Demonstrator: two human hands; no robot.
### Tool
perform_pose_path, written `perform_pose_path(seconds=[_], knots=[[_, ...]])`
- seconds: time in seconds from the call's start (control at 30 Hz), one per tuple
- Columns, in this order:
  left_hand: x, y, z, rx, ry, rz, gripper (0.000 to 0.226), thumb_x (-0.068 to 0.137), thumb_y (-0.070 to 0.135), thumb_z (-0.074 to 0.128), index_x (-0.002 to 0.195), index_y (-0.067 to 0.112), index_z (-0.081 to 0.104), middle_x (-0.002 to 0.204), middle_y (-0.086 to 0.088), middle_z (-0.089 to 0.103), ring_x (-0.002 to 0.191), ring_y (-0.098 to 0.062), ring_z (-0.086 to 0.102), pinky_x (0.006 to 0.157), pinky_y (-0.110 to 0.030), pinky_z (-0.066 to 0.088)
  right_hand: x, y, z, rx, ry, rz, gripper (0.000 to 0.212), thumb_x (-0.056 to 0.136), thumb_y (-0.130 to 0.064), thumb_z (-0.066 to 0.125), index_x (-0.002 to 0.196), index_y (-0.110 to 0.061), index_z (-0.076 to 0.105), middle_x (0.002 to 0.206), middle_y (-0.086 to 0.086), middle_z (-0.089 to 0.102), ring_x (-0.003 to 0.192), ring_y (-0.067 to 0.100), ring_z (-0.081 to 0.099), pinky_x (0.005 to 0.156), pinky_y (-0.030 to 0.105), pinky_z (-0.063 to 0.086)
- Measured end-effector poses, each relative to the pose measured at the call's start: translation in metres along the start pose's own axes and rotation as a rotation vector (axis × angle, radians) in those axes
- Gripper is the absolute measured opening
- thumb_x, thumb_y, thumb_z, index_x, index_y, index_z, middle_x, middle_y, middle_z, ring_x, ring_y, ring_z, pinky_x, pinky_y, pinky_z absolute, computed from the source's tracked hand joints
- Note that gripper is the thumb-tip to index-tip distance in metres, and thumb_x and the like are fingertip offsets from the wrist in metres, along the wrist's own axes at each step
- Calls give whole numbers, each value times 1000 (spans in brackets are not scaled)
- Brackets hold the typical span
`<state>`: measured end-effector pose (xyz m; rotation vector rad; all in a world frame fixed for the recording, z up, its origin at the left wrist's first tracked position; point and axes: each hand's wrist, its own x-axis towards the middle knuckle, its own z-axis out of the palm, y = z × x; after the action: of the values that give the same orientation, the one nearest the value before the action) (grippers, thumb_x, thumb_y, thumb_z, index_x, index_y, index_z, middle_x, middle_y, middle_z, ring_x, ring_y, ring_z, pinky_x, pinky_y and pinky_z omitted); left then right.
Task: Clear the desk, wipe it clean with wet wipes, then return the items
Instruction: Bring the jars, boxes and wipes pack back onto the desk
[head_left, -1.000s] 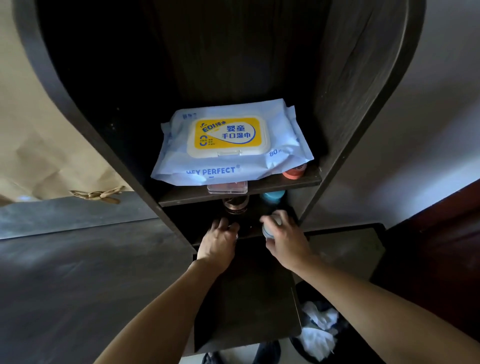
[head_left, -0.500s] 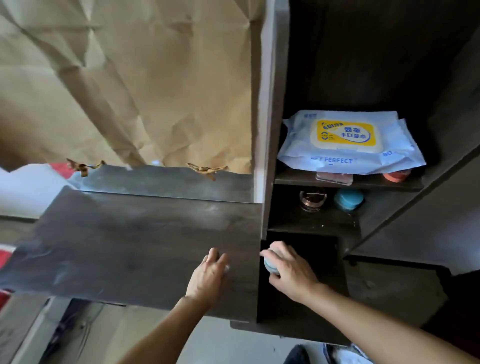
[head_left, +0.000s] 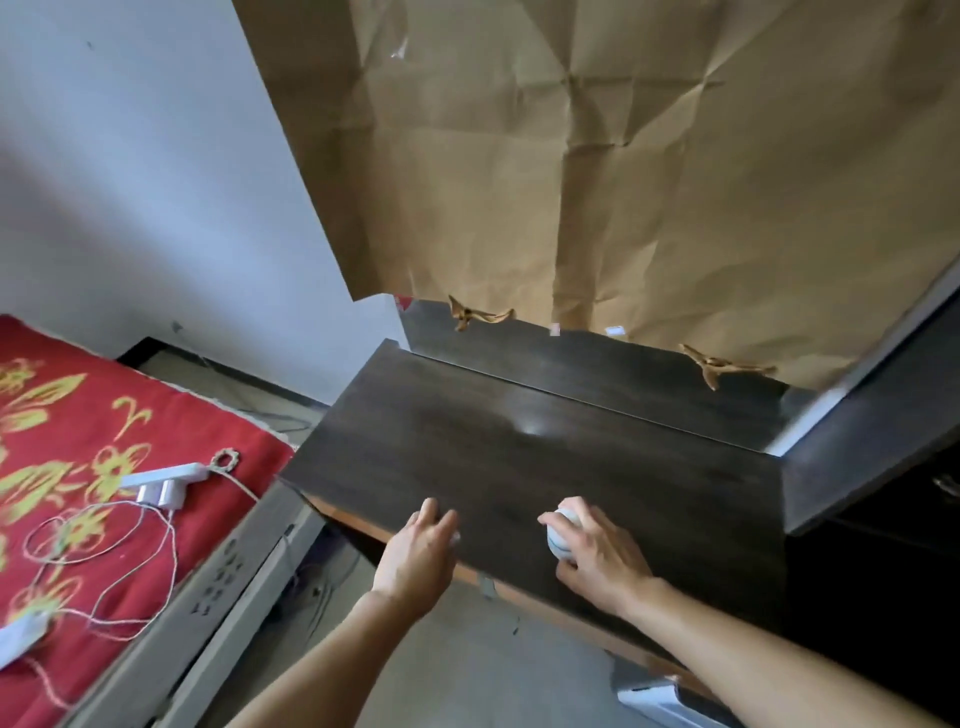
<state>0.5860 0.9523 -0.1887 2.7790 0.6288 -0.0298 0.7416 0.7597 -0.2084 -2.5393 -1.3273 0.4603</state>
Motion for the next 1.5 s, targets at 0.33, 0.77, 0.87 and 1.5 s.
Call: perform_pose_path(seconds=[0.33,0.77,0.87,1.5], knots=[[61,-85,-21,12,-13,-19,16,93,25,43,98,13,52,100,-8,44,91,-29,52,63,-42,48,117,-37,6,-13,-17,-10,53,77,-24,54,127,-37,41,130,-7,35,113,21,45,75,34,48],[187,-175,-31,11,-139,-75,20,94,23,43,111,15,50,107,-6,47,97,-27,52,71,-38,47,271,-65,16,63,-62,104,59,82,-23,57,137,-32,35,131,-3,37,110,22,47,81,34,48],[214,-195,-31,-24,-176,-70,23,91,19,49,113,17,47,112,-2,48,104,-23,50,77,-34,45,299,-78,24,86,-49,148,68,81,-22,60,141,-29,30,133,-3,37,113,22,47,84,35,48],[369,-261,2,-51,-211,407,41,86,10,56,126,13,51,119,-5,58,111,-27,48,92,-36,42,406,-129,71,240,272,567,68,73,-10,69,135,-17,42,124,6,45,112,28,50,84,38,51]])
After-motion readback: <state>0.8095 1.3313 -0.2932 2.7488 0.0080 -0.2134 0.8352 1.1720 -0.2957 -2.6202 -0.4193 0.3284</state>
